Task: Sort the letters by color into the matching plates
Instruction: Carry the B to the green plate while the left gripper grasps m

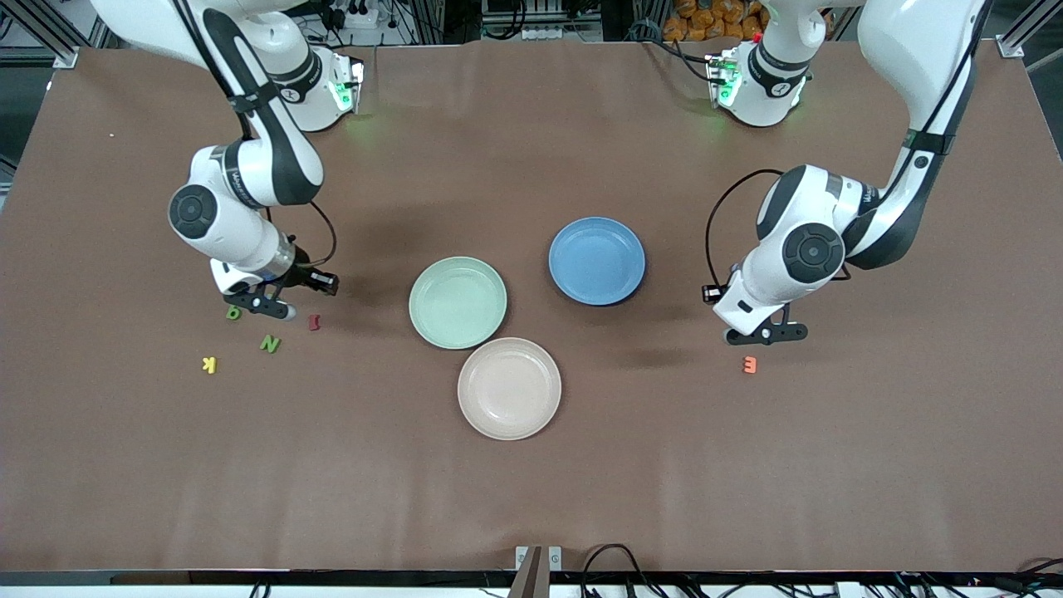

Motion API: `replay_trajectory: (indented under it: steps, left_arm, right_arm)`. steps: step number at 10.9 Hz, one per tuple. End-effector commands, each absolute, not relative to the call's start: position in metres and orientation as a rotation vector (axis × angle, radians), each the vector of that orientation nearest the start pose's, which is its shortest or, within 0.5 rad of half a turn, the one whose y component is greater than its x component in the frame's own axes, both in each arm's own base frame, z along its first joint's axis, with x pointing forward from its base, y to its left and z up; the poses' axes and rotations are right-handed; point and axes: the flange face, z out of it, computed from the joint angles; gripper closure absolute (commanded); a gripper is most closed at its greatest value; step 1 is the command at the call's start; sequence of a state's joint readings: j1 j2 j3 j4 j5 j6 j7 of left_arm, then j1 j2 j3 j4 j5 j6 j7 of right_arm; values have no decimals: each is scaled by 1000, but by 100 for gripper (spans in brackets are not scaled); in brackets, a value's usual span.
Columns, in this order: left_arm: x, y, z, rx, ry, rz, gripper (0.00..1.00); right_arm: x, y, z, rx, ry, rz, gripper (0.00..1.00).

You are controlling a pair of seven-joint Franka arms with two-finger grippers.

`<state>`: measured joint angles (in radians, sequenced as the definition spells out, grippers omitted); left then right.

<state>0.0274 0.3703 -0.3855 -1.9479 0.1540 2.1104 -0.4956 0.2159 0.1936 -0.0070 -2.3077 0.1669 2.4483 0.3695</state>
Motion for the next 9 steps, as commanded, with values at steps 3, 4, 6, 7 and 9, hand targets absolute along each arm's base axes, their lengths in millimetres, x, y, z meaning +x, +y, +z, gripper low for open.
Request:
replay_trajectory:
  steps: [3,4,6,7,9]
  left_arm:
    - [542,-238,299,-3057,-203,248,100]
    - [538,-246,297,-3057,-226,258,100]
    - [532,-262,293,-3066,-294,275,100]
    - [528,-278,293,-3066,-305,270,100]
    - [521,-294,286,-3058,-359,276,100]
  right_arm:
    - [512,202,274,-3032,341,129,73]
    - [508,221,269,-3039,316,138,73]
    - [508,259,262,-3044,328,141,73]
    - [509,275,261,-3041,353,137,73]
    - [512,299,257,-3036,375,131,73]
